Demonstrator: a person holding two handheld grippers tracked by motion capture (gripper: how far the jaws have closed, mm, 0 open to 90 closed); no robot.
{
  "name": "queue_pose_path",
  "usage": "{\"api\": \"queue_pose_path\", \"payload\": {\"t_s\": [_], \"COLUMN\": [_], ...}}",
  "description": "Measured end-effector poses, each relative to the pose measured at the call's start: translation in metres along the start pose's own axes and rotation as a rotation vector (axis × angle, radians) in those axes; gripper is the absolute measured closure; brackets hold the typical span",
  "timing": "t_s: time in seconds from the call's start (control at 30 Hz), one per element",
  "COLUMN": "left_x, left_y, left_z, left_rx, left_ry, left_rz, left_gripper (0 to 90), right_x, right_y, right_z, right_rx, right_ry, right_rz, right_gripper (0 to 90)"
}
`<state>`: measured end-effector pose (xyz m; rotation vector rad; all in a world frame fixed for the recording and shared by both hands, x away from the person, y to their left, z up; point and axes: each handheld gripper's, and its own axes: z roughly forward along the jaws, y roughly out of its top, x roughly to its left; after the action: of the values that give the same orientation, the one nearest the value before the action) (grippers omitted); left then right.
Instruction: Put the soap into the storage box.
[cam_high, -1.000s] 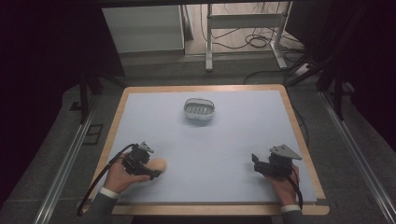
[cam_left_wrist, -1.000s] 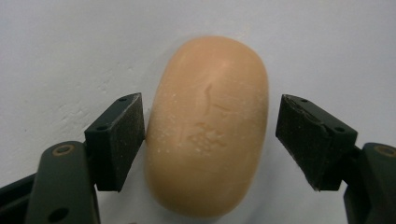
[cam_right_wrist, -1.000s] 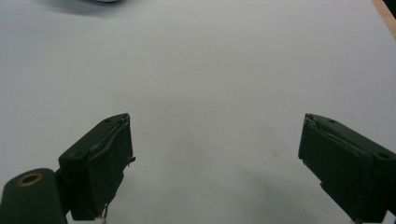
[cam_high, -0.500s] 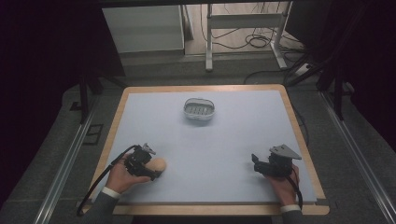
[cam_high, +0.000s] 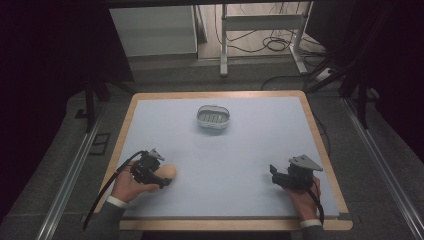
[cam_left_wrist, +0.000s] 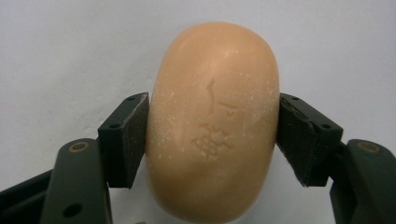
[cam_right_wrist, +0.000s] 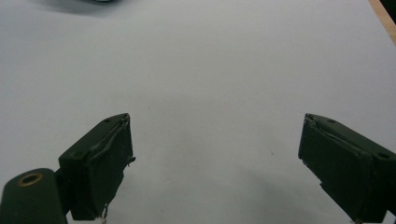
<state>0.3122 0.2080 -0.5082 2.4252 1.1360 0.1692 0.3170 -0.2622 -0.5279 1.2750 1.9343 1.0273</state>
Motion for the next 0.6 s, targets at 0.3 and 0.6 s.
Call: {"api": "queue_pose_path", "payload": {"t_s": [0.3, 0.6], "left_x": [0.0, 0.001], "left_y": [0.006, 0.013], "left_z": [-0.006, -0.008], "left_rx": [-0.016, -0.035], "left_ry": [0.0, 0.0], "left_rz": [0.011, 0.014], "left_gripper": [30.5, 30.5], "right_x": [0.0, 0.0], "right_y": [0.0, 0.0], "right_z": [0.0, 0.0], "right_rx": [0.0, 0.0], "right_ry": [-0.001, -0.004], "right_rz": [-0.002, -0.001], "right_gripper": [10.0, 10.0]}}
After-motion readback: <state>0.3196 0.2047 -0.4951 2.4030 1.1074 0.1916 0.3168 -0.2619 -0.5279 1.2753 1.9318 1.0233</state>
